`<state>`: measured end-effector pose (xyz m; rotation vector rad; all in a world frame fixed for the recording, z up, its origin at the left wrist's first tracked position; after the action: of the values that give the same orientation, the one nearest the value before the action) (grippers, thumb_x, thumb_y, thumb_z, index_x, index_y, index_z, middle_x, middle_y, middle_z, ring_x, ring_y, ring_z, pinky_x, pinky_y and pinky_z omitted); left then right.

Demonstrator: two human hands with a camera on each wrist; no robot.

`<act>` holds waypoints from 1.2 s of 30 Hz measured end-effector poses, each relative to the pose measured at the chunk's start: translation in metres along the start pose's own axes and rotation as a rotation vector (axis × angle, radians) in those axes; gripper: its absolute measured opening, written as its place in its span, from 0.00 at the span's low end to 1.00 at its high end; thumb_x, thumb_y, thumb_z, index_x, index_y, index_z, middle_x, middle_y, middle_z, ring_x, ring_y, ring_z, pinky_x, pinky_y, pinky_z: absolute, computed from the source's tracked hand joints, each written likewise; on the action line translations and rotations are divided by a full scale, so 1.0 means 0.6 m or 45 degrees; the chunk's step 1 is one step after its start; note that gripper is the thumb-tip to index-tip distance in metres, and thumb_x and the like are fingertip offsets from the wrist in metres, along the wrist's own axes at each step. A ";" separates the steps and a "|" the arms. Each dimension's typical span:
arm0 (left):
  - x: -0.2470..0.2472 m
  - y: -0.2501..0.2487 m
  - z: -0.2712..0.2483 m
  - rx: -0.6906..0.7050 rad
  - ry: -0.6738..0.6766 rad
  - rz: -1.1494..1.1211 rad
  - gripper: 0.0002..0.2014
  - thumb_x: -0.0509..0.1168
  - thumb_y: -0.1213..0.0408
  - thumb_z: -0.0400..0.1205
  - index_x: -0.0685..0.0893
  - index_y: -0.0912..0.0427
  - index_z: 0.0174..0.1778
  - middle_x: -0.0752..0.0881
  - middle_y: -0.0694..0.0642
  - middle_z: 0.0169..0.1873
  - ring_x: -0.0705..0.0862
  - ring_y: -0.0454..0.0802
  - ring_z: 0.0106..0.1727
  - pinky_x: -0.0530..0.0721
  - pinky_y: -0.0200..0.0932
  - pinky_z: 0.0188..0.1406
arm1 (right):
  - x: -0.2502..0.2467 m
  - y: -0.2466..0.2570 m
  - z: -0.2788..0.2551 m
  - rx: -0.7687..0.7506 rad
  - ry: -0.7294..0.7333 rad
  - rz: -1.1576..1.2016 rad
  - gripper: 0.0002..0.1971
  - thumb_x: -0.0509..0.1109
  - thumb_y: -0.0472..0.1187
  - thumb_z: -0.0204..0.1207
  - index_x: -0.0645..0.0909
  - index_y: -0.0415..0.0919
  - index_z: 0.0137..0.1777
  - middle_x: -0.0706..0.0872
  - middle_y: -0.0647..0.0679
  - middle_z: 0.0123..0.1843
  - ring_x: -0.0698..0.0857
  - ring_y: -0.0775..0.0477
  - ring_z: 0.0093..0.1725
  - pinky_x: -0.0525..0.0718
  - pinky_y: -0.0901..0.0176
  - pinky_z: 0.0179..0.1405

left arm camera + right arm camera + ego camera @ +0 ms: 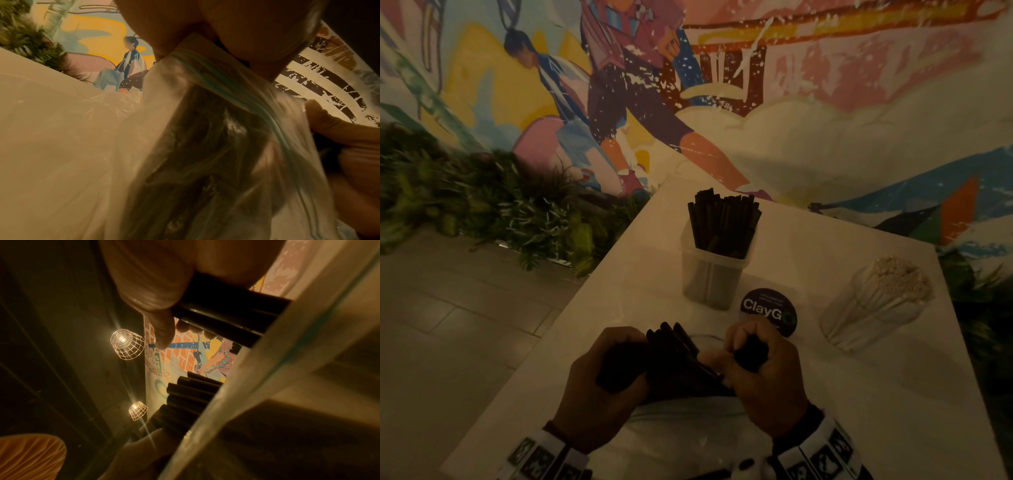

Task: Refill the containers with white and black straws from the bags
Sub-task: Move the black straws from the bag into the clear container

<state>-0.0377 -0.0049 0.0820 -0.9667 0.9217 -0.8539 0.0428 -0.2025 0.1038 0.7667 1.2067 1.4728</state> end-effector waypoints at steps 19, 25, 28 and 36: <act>-0.002 -0.008 -0.003 0.024 -0.004 -0.006 0.18 0.71 0.57 0.63 0.81 0.40 0.48 0.86 0.39 0.47 0.86 0.38 0.47 0.81 0.23 0.46 | -0.007 -0.079 -0.015 0.079 -0.035 -0.111 0.12 0.75 0.49 0.65 0.73 0.47 0.32 0.79 0.47 0.29 0.80 0.44 0.31 0.83 0.46 0.36; 0.000 -0.004 -0.002 0.004 0.007 -0.008 0.18 0.71 0.57 0.62 0.81 0.39 0.47 0.86 0.40 0.46 0.87 0.39 0.47 0.81 0.24 0.45 | 0.008 -0.112 -0.021 0.138 0.051 -0.281 0.20 0.72 0.52 0.67 0.73 0.35 0.31 0.77 0.44 0.29 0.78 0.44 0.29 0.79 0.40 0.33; -0.003 0.000 -0.003 -0.009 0.000 0.021 0.18 0.71 0.56 0.62 0.81 0.39 0.48 0.86 0.40 0.46 0.86 0.39 0.47 0.81 0.24 0.45 | 0.006 -0.109 -0.019 0.167 0.035 -0.244 0.20 0.72 0.53 0.66 0.74 0.36 0.31 0.77 0.43 0.29 0.79 0.42 0.29 0.79 0.38 0.34; -0.001 -0.004 -0.005 -0.028 -0.012 -0.010 0.21 0.75 0.67 0.63 0.81 0.40 0.47 0.87 0.39 0.44 0.87 0.37 0.45 0.82 0.24 0.43 | -0.002 -0.013 0.001 -0.011 0.034 -0.008 0.09 0.72 0.48 0.66 0.74 0.57 0.31 0.82 0.45 0.32 0.82 0.47 0.30 0.84 0.51 0.35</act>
<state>-0.0409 -0.0058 0.0835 -0.9930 0.9212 -0.8465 0.0460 -0.2041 0.0970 0.7390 1.2212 1.4868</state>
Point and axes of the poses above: each hand's wrist, its own z-axis towards the middle knuckle, its own x-axis out of the palm, y = z × x, the point moved 9 cm from there along z, towards the middle knuckle
